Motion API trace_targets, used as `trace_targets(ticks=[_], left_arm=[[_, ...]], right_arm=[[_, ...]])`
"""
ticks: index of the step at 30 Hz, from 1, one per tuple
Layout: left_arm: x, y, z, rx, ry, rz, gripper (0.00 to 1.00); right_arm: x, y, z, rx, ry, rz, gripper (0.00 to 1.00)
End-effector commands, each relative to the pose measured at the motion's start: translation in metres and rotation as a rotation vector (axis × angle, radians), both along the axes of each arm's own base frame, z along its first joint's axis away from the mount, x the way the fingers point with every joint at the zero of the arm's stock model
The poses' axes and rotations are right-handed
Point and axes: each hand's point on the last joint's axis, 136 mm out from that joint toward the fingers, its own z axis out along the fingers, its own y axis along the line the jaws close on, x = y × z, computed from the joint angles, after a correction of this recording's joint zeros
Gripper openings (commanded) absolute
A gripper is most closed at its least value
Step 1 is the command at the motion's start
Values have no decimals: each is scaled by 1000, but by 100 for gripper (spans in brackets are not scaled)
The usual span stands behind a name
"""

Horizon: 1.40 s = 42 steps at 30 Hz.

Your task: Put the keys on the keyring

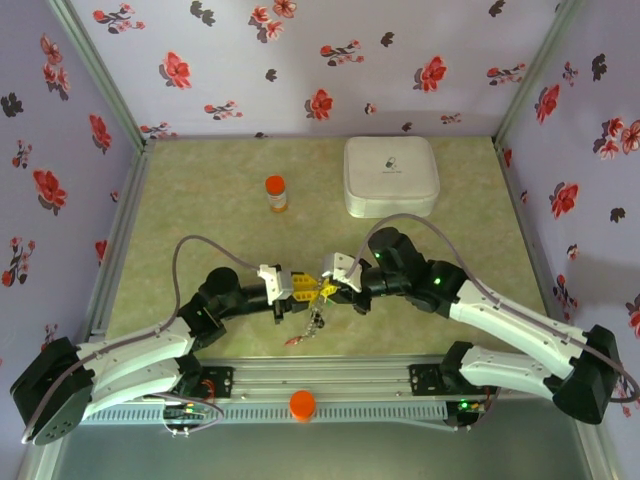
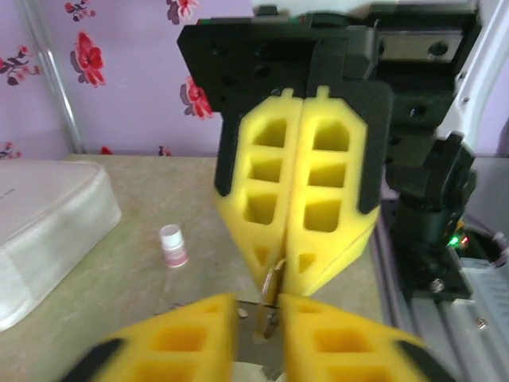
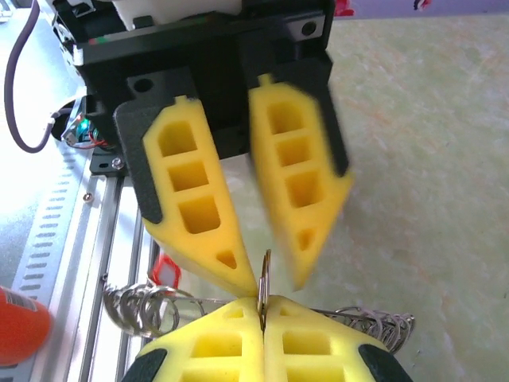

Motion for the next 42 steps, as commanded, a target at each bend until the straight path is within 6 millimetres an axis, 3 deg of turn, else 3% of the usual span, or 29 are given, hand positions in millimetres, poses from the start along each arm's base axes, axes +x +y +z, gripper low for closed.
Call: trace_targets(ticks=[1, 6, 11, 17, 19, 22, 26, 30, 42], left_arm=[[10, -3, 14, 21, -37, 41, 30], [15, -3, -10, 169, -2, 56, 28], [13, -8, -7, 173, -4, 28, 22], [10, -11, -5, 184, -6, -6, 0], [9, -12, -5, 181, -9, -11, 0], [8, -11, 3, 138, -22, -11, 0], [5, -10, 15, 34, -29, -12, 0], [1, -8, 24, -39, -44, -20, 0], [-1, -6, 18, -33, -20, -26, 0]], right_arm=[[-1, 3, 18, 11, -50, 27, 0], [3, -7, 7, -111, -107, 29, 0], [2, -7, 1, -191, -137, 52, 0], [0, 0, 4, -182, -142, 70, 0], [2, 1, 6, -159, -138, 50, 2], [8, -1, 10, -87, -119, 7, 19], [8, -6, 12, -5, -63, -20, 27], [6, -10, 2, -15, -38, -34, 28], [12, -21, -7, -61, -54, -97, 20]])
